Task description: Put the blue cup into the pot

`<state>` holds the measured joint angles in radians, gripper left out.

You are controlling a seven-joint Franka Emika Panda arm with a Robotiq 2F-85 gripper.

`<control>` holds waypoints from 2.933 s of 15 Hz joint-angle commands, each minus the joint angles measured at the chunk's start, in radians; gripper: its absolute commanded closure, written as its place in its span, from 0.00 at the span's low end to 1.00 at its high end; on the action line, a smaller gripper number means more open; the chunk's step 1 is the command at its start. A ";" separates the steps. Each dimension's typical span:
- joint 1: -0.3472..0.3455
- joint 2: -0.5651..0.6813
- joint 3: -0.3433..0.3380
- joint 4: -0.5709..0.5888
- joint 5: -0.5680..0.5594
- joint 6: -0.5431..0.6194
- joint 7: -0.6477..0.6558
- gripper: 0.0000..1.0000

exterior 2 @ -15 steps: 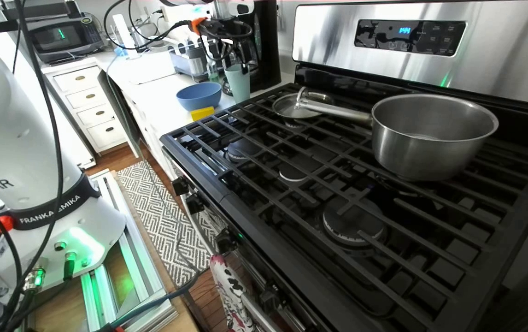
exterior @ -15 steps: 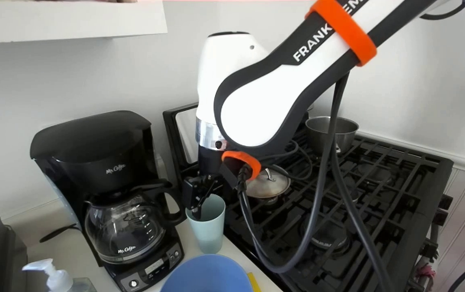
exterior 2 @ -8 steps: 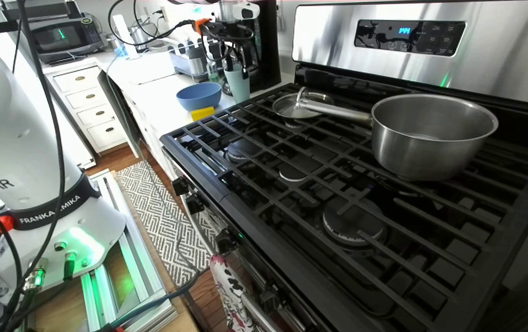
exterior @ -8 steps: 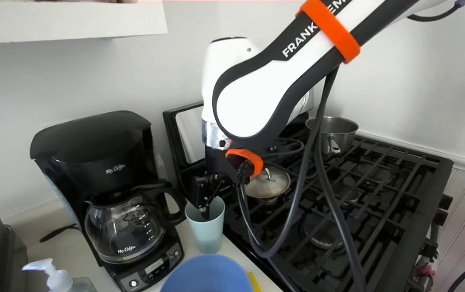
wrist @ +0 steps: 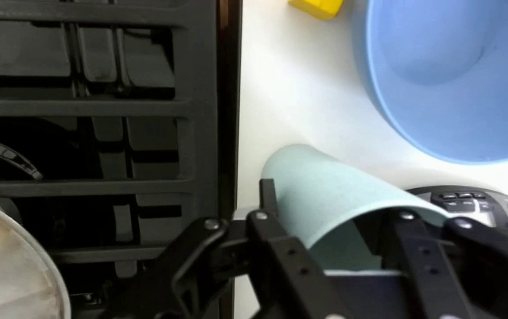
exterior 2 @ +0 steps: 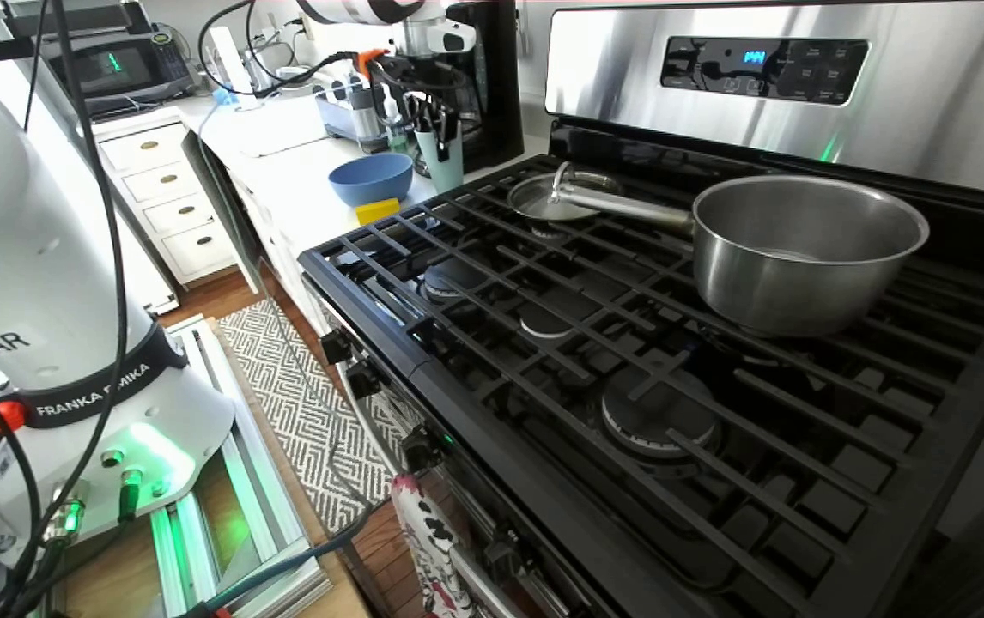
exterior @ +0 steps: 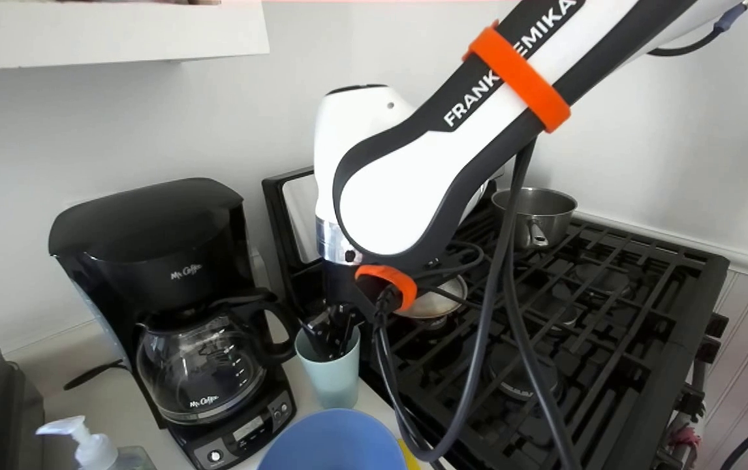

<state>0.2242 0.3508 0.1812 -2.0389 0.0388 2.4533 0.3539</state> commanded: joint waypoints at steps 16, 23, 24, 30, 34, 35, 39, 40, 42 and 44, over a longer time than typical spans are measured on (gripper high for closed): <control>-0.056 -0.500 -0.123 -0.278 -0.257 -0.040 0.276 0.99; -0.131 -0.397 -0.088 -0.192 -0.291 -0.028 0.348 0.99; -0.158 -0.380 -0.109 -0.180 -0.328 -0.008 0.375 0.99; -0.325 -0.349 -0.266 -0.116 -0.376 0.032 0.410 0.99; -0.383 -0.365 -0.329 -0.079 -0.384 0.016 0.512 0.99; -0.394 -0.369 -0.341 -0.071 -0.393 0.015 0.548 0.99; -0.407 -0.382 -0.352 -0.068 -0.482 0.004 0.788 0.99; -0.411 -0.365 -0.360 -0.071 -0.421 0.024 0.649 0.96; -0.410 -0.367 -0.358 -0.071 -0.445 0.022 0.722 0.99; -0.418 -0.323 -0.368 -0.032 -0.441 -0.029 0.737 0.99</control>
<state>-0.1820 -0.0123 -0.1773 -2.1131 -0.4089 2.4724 1.0843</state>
